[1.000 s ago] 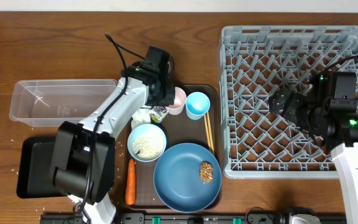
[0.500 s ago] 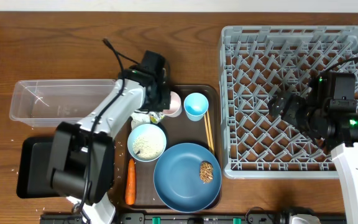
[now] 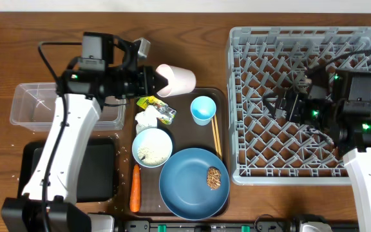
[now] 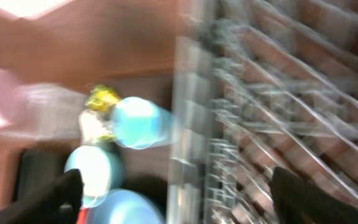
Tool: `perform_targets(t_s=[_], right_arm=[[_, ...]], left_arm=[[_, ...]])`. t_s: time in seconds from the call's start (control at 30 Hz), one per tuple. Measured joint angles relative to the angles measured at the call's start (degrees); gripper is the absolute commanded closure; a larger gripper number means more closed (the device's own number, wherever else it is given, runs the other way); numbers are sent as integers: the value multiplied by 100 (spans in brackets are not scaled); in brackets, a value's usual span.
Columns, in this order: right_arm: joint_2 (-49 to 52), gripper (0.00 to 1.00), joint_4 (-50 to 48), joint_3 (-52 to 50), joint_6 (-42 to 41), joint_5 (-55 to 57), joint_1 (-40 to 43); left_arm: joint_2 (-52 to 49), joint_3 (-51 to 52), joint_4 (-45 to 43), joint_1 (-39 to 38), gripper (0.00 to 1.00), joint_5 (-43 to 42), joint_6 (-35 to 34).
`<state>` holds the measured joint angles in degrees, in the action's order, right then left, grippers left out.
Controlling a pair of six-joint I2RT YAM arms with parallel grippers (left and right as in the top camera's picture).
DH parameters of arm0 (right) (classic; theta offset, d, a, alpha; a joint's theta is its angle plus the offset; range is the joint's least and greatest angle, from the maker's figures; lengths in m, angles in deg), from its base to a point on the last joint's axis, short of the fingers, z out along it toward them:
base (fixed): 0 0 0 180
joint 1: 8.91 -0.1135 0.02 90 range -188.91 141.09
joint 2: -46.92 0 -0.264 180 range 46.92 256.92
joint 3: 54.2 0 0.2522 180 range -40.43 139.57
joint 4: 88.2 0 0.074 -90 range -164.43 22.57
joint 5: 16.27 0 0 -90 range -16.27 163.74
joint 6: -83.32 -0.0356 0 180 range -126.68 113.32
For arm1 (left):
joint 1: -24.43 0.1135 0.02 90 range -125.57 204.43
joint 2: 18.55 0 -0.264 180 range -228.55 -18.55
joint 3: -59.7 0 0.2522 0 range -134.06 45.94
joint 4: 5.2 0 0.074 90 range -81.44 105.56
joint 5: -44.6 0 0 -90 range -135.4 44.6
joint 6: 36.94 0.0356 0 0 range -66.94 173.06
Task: Sort waste into correct bins and load items into the dishwasher rack
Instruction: 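Grasp the pink cup on the brown tray with the left gripper, then lift the pink cup and pass it to the right gripper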
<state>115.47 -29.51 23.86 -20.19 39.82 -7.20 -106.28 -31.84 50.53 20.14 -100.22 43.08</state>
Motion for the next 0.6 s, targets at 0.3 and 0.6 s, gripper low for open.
perform_targets(t_s=[0.3, 0.6], right_arm=[[0, 14, -1954, 26, 393, -2559, -964], [0, 11, -2568, 26, 761, -2485, -2059]], left_arm=[[-48, 0, -188, 46, 94, -2723, 120], [-39, 0, -190, -293, 94, -3287, 92]])
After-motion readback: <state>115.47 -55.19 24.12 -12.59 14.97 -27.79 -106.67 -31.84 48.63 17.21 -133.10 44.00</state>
